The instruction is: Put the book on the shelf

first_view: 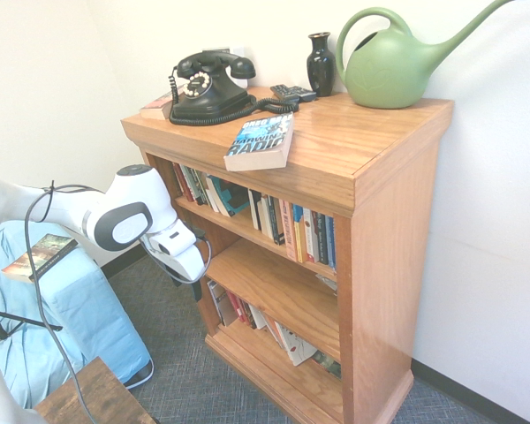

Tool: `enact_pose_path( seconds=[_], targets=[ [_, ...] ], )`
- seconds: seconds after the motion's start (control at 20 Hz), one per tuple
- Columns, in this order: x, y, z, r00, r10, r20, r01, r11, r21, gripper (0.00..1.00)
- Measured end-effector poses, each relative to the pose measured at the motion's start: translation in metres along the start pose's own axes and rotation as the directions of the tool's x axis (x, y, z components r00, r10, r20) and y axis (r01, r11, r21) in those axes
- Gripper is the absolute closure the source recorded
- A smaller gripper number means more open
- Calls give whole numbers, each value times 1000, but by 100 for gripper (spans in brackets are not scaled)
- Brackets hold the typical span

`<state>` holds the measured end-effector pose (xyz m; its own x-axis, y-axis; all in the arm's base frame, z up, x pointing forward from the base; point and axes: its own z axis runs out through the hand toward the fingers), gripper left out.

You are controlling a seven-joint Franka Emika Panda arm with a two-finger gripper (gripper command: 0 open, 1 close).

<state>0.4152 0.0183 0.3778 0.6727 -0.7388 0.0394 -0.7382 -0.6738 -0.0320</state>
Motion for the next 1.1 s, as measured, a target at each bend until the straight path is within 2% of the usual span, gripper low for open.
enact_pose_path(
  seconds=[0.2,0.4,0.6,0.8,0.95,1.1],
  targets=[
    [10,1,-5,1000,-4,-28,4,1000,-4,0],
    [33,20,-27,990,6,-144,-10,1000,-28,0],
    [40,64,-79,958,43,-283,-60,997,-53,0],
    [32,110,-140,886,50,-462,-98,992,-79,0],
    [33,137,-176,805,11,-594,-109,986,-129,0],
    [43,147,-201,710,-72,-701,-95,976,-197,0]
  ],
)
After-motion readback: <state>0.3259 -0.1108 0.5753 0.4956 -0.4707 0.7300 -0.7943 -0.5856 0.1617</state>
